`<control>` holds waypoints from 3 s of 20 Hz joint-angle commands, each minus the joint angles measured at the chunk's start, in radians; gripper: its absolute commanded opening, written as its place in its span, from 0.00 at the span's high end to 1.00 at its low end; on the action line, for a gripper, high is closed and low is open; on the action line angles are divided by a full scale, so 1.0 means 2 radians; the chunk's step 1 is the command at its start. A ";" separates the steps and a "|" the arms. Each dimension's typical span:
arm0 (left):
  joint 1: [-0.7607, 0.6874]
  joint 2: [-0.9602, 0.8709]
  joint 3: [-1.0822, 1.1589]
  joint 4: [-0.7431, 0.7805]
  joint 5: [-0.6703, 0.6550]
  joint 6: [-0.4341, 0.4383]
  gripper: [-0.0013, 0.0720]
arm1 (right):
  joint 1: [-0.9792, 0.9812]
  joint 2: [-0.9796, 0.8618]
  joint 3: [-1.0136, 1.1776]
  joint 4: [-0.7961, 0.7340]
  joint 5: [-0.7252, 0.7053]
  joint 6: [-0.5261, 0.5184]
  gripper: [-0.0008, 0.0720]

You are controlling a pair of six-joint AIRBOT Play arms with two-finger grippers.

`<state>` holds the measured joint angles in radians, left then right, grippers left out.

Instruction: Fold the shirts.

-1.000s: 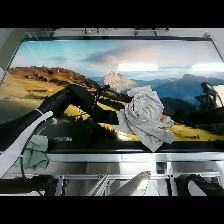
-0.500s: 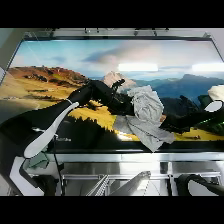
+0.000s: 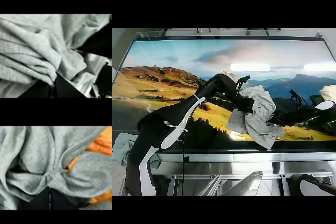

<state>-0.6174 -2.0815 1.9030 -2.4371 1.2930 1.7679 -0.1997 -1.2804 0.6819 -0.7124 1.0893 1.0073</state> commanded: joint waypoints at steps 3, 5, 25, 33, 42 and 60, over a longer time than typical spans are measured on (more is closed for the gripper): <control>0.044 0.089 0.092 0.001 0.125 -0.003 0.96 | -0.016 0.091 0.060 0.035 -0.004 -0.014 0.97; 0.076 0.168 0.069 0.002 0.147 -0.002 0.96 | -0.041 0.163 0.111 0.080 -0.005 -0.014 0.97; 0.126 0.311 -0.241 0.005 -0.046 0.105 0.96 | -0.083 0.298 -0.007 0.126 -0.064 -0.010 0.97; 0.186 0.211 -0.254 0.002 0.058 0.069 0.01 | -0.158 0.090 0.030 0.097 -0.129 -0.064 0.30; 0.256 0.326 -0.521 0.004 0.024 0.081 0.01 | -0.202 -0.025 0.032 0.043 -0.047 0.041 0.36; 0.370 0.410 -0.629 -0.029 -0.066 0.085 0.02 | -0.134 -0.232 0.182 0.136 -0.060 0.031 0.54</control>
<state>0.1360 -1.2491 0.6472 -2.4596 1.2453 1.9385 -0.5152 -1.7275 1.0161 -0.5045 0.9829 1.0904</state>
